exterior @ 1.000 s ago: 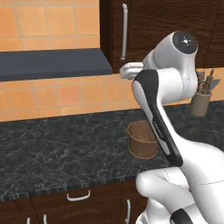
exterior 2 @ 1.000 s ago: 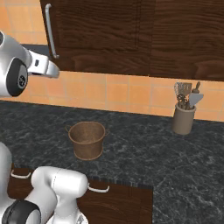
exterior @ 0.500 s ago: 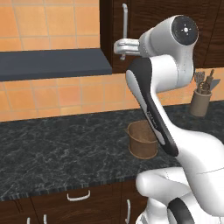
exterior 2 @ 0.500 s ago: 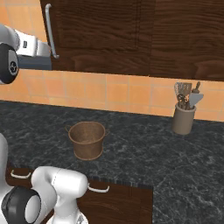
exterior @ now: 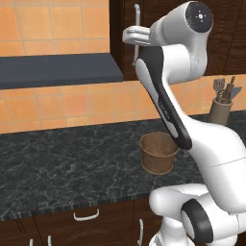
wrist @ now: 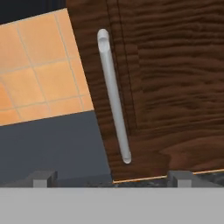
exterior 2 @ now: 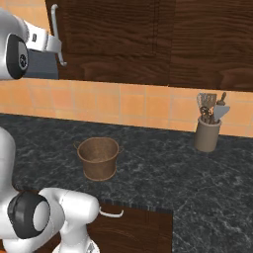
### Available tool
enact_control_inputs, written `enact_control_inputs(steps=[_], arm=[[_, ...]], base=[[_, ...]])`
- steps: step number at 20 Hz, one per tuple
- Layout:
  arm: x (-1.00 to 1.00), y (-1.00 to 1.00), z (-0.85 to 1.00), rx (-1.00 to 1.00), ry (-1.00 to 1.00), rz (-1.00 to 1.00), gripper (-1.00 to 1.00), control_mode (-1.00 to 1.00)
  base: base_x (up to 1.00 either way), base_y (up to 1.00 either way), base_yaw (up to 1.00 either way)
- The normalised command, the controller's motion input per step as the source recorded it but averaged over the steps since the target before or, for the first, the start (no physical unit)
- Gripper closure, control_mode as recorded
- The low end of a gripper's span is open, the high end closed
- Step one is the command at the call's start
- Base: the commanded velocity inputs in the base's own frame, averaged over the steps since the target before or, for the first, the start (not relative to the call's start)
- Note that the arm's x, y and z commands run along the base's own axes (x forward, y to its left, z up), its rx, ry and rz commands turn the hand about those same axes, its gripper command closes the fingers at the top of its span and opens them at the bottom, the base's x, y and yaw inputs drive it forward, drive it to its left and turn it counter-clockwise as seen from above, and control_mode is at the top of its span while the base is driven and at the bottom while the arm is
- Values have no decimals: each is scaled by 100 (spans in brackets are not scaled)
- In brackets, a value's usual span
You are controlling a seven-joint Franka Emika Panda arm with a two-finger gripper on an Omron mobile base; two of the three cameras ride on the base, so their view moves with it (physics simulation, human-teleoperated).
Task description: Open the cabinet, pick up the bread from the cabinet and place it in the basket. Then move the basket to the dining counter.
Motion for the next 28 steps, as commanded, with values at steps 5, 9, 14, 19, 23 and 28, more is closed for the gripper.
enact_control_inputs(steps=[5, 9, 14, 19, 23, 28], arm=[[50, 0, -5, 4, -2, 0, -100, -100], [51, -3, -6, 3, -3, 0, -100, -100], [47, 0, -4, 6, 0, 0, -100, -100], [48, 0, -18, 10, 0, 0, -100, -100], [48, 0, -32, 10, -1, 0, -100, -100], [70, 0, -14, 6, -2, 0, -100, -100]], base=[[0, 0, 0], [0, 0, 0], [0, 0, 0], [0, 0, 0], [0, 0, 0], [0, 0, 0]])
